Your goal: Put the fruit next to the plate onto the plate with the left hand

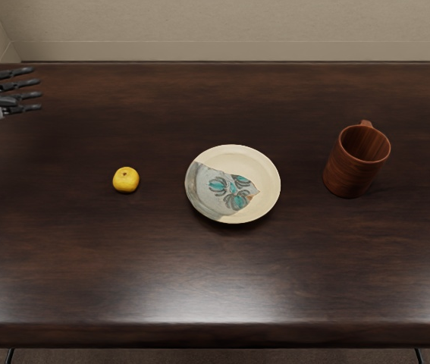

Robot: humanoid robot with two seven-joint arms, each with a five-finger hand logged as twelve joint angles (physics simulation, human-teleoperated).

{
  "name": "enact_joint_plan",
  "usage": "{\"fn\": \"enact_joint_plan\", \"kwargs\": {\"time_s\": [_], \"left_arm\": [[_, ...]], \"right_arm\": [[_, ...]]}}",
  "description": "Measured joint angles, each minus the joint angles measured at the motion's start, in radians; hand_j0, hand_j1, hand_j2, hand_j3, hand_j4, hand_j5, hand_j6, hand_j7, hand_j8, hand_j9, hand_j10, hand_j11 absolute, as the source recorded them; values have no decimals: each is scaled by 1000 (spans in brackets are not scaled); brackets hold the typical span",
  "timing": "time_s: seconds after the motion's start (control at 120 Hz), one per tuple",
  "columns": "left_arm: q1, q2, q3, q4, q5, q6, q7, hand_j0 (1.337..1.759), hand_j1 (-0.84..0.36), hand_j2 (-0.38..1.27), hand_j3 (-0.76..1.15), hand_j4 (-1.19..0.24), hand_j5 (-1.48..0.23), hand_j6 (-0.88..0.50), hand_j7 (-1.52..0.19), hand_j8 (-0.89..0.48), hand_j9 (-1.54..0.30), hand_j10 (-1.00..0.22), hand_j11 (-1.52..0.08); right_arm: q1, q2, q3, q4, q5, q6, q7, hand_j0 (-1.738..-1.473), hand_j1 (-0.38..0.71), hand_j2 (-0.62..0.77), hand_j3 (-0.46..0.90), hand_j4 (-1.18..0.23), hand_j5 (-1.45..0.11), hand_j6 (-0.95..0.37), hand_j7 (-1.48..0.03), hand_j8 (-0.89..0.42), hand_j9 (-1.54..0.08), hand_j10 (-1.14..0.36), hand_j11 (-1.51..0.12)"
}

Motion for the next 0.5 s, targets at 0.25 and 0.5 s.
{"fn": "enact_joint_plan", "kwargs": {"time_s": [0.25,0.5], "left_arm": [[-55,-83,50,0,10,-1,0,1658,335,2,0,-8,-14,-7,-14,-7,-15,-8,-15],[-291,-183,362,-35,270,0,0,1658,291,9,0,-47,-62,-47,-62,-47,-62,-47,-62]], "right_arm": [[0,0,-1,0,0,0,0,-1658,-331,-3,0,-15,-19,-15,-20,-15,-20,-15,-20],[0,0,-1,0,0,0,0,-1658,-331,-3,0,-15,-20,-15,-20,-15,-20,-15,-20]]}}
